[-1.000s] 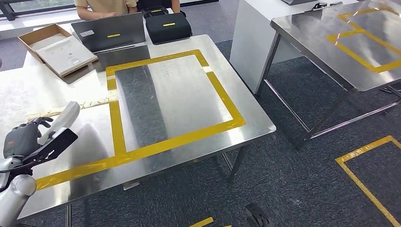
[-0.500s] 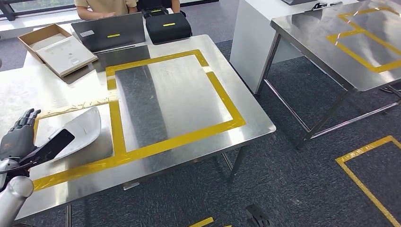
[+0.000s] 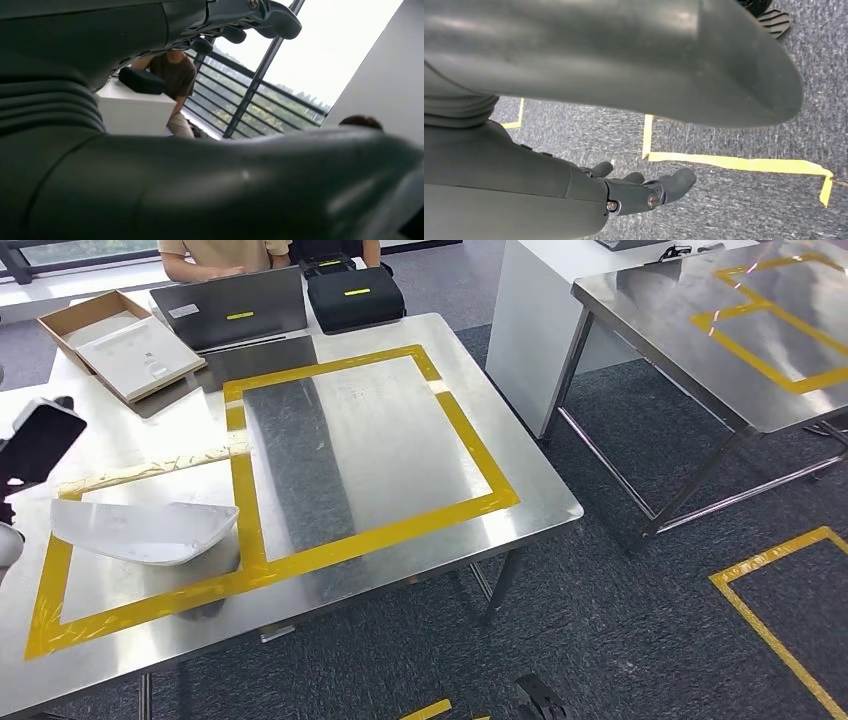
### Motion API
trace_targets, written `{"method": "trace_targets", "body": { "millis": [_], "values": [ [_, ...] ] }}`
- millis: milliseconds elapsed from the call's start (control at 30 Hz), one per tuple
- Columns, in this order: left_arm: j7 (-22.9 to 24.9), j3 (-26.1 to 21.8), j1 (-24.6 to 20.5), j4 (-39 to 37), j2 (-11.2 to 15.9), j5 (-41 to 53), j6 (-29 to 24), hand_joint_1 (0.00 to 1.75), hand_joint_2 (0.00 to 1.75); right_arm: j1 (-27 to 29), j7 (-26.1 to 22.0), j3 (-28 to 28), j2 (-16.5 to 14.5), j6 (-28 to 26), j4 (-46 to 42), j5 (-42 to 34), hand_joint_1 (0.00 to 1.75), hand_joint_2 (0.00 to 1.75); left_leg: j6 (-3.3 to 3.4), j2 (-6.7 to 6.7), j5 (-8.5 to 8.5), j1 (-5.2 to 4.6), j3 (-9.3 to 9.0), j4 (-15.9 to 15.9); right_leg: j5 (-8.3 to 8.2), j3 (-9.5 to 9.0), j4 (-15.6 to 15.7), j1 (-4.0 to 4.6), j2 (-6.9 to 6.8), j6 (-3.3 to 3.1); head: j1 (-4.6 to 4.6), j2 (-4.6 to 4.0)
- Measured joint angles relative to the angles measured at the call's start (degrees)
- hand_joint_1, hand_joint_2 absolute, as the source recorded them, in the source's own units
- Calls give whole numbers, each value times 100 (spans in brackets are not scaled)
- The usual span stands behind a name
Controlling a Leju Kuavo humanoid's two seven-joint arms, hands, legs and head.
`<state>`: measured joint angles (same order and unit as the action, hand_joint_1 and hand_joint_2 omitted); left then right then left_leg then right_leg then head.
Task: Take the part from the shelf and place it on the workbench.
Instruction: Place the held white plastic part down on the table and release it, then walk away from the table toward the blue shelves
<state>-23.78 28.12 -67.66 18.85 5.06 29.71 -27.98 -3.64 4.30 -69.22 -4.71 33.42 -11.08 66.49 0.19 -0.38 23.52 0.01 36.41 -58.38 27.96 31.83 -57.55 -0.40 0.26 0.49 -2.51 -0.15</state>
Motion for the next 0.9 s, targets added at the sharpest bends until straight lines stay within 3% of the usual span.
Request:
{"method": "trace_targets", "body": {
  "millis": [133,333,567,633,700,733,767,800,900],
  "values": [
    [-291,-308,-258,272,-31,-127,-43,0,0,-28,-19,0,-16,0,0,3,0,0,-1,-1,1,-4,-1,-3,0,-1,1,-5,0,2,1,0],
    [-536,-516,-296,761,-54,-94,-48,0,0,-38,-33,0,-53,0,0,11,0,0,12,-6,11,-22,0,-10,4,-6,2,-27,-2,16,1,0],
    [-516,-589,-249,1164,-21,-82,-48,0,0,-37,-128,0,-68,0,0,17,0,0,112,6,4,-44,-25,20,47,-13,-23,-66,0,111,-3,0],
    [-516,-617,-224,1255,17,-92,-46,0,0,-32,-131,0,-69,5,0,24,0,0,153,25,-37,-11,-43,73,280,132,-357,-69,-1,137,-21,0],
    [-515,-651,-168,1309,60,-100,-44,0,0,-22,-134,0,-70,9,0,36,0,0,166,34,-44,-9,-34,74,646,458,-1082,-69,-3,157,-38,0],
    [-515,-663,-119,1333,82,-102,-44,0,0,-14,-137,0,-70,9,0,43,0,0,164,35,-45,-8,-27,68,759,614,-1420,-73,-3,167,-42,0],
    [-514,-672,-62,1358,108,-105,-44,0,0,-6,-144,0,-70,9,0,50,0,0,159,34,-48,-4,-18,58,769,697,-1599,-80,-3,176,-43,0],
    [-514,-680,-7,1389,138,-106,-44,0,0,-1,-151,0,-70,9,0,58,0,0,148,33,-51,4,-4,42,670,682,-1563,-92,-3,186,-44,0],
    [-508,-717,73,1489,230,-109,-44,0,0,2,-176,0,-70,8,0,77,0,0,54,22,-55,38,79,-56,181,213,-614,-129,3,206,-49,0]
  ]
}}
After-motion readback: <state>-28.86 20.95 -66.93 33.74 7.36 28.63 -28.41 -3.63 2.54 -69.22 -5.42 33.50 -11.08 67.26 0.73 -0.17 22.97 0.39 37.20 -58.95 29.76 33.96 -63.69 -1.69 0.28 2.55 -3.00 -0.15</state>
